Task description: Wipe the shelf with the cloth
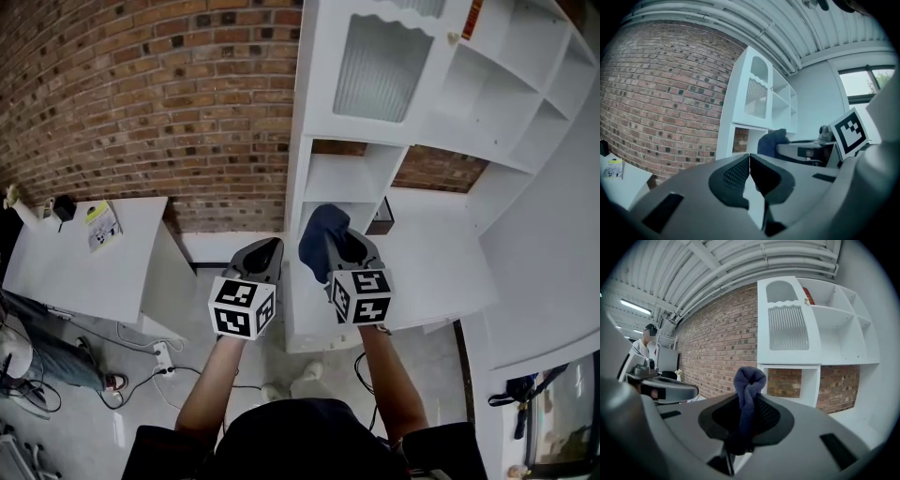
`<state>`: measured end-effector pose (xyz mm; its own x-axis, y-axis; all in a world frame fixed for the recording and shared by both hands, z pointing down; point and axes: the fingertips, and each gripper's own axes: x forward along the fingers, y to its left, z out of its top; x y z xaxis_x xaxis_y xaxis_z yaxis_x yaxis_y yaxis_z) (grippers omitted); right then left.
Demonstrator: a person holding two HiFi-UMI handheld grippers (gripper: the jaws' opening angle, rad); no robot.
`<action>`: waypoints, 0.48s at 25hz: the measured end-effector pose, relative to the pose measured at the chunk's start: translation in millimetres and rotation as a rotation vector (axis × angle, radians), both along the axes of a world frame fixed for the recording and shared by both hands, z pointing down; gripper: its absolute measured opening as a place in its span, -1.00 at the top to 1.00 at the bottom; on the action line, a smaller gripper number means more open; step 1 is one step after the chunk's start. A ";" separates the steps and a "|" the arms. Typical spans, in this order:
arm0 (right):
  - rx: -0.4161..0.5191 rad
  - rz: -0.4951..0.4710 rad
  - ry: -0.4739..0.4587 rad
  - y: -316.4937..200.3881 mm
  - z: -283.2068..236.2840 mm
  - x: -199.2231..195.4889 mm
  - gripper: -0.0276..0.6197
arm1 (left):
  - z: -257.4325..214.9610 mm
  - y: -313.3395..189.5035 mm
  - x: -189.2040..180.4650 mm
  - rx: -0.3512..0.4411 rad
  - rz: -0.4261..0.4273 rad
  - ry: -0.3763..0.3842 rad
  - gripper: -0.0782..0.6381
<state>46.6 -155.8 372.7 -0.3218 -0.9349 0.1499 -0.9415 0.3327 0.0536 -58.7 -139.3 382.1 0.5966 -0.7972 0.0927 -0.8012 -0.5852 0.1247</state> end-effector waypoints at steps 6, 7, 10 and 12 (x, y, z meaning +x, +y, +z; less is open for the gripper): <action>0.014 0.003 -0.005 17.1 -4.2 -7.0 0.65 | 2.2 12.6 -7.6 -0.001 0.006 0.006 0.73; 0.020 0.003 -0.006 18.9 -5.6 -7.9 0.65 | 2.8 14.1 -8.6 0.000 0.006 0.007 0.73; 0.033 -0.003 -0.001 22.7 -8.8 -11.5 0.65 | 3.5 18.8 -12.4 0.004 0.003 0.004 0.73; 0.039 -0.009 0.001 23.5 -11.1 -12.9 0.65 | 1.1 19.6 -14.3 0.011 -0.003 0.006 0.73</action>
<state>33.7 -132.3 361.5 -0.3298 -0.9372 0.1134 -0.9385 0.3385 0.0676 -73.0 -119.8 383.2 0.5947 -0.8000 0.0802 -0.8023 -0.5842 0.1226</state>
